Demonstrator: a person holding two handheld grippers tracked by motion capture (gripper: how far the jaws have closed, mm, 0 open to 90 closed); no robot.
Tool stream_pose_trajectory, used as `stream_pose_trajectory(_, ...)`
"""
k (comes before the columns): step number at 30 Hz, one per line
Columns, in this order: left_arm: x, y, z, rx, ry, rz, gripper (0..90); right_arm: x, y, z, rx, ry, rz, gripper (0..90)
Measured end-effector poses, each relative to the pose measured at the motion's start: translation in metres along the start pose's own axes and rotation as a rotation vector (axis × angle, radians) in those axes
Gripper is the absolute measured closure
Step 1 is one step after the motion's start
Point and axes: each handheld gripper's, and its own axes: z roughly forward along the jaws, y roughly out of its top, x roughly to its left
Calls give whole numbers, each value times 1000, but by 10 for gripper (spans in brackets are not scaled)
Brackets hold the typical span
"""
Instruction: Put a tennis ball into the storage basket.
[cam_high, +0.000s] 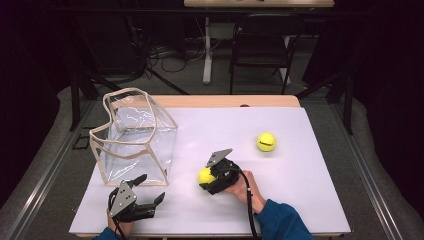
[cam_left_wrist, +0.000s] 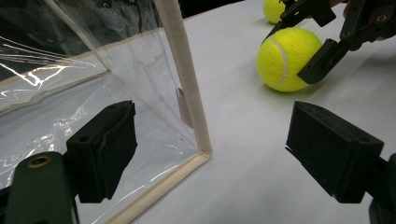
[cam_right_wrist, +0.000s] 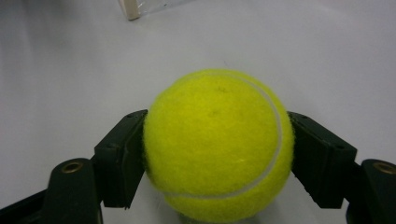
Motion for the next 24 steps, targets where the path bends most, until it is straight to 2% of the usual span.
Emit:
stream_pose_trajectory(9, 1, 0, 1, -2, -1, -2, 159, -1, 0, -1, -13, 3, -2, 258)
stream_pose_trajectory(20, 0, 0, 0, -4, 3, -5, 159, -1, 3, -14, -61, -21, -11, 259)
stream_pose_trajectory(24, 0, 0, 0, -4, -1, 3, 159, 0, 3, -15, -64, -28, -13, 259)
